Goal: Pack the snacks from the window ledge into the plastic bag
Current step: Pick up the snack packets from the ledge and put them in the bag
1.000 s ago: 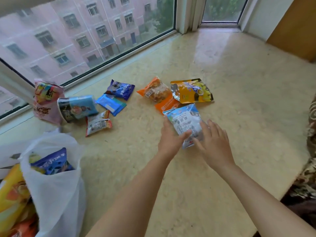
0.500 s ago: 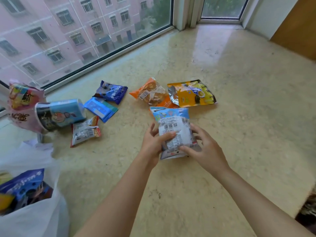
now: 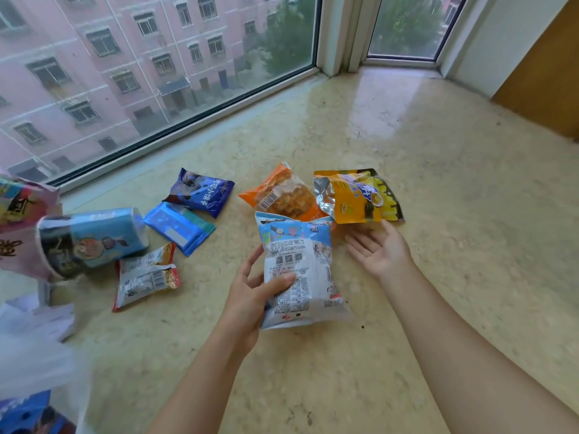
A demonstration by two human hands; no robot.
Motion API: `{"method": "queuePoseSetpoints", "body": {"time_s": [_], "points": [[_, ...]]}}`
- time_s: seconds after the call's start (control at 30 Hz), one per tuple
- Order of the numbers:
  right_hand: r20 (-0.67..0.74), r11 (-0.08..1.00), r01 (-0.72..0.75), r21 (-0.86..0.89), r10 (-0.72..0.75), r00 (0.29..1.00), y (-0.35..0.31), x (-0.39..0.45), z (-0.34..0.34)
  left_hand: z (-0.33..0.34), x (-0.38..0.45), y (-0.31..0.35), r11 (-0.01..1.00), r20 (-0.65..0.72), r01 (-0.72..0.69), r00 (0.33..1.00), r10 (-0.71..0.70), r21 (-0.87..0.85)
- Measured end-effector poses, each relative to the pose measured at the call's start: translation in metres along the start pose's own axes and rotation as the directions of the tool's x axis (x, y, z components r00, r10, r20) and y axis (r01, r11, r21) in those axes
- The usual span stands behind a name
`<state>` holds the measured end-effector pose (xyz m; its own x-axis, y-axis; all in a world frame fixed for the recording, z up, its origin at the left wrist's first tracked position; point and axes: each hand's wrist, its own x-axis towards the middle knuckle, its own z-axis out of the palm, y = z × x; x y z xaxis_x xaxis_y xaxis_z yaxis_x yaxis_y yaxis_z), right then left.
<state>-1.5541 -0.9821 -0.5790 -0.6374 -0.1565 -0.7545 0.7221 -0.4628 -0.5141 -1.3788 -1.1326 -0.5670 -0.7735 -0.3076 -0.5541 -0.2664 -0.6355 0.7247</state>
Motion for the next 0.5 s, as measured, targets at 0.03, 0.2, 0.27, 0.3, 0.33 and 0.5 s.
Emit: {"method": "queuePoseSetpoints", "body": {"time_s": [0.03, 0.2, 0.27, 0.3, 0.33, 0.5], "points": [[0.004, 1.000, -0.016, 0.025, 0.016, 1.000, -0.002, 0.005, 0.008, -0.003, 0.001, 0.001, 1.000, 0.002, 0.005, 1.000, -0.005, -0.005], [-0.060, 0.994, 0.017, 0.107, -0.011, 0.998, -0.005, 0.019, 0.033, -0.014, 0.003, 0.005, 0.999, -0.001, 0.023, 1.000, -0.023, -0.034], [-0.103, 0.996, 0.044, 0.083, -0.036, 0.994, -0.006, 0.024, 0.037, -0.016, 0.002, 0.007, 0.999, -0.004, 0.026, 1.000, -0.026, -0.048], [-0.129, 0.996, 0.057, 0.066, -0.049, 0.990, -0.006, 0.028, 0.038, -0.017, 0.002, 0.007, 0.998, -0.006, 0.026, 1.000, -0.026, -0.054], [-0.152, 0.996, 0.071, 0.049, -0.063, 0.986, -0.007, 0.032, 0.038, -0.018, 0.002, 0.007, 0.998, -0.010, 0.021, 1.000, -0.022, -0.060], [-0.223, 0.981, 0.196, -0.007, -0.192, 0.956, -0.004, 0.035, 0.036, -0.023, -0.004, 0.008, 0.997, -0.054, -0.022, 0.998, 0.018, -0.080]]}}
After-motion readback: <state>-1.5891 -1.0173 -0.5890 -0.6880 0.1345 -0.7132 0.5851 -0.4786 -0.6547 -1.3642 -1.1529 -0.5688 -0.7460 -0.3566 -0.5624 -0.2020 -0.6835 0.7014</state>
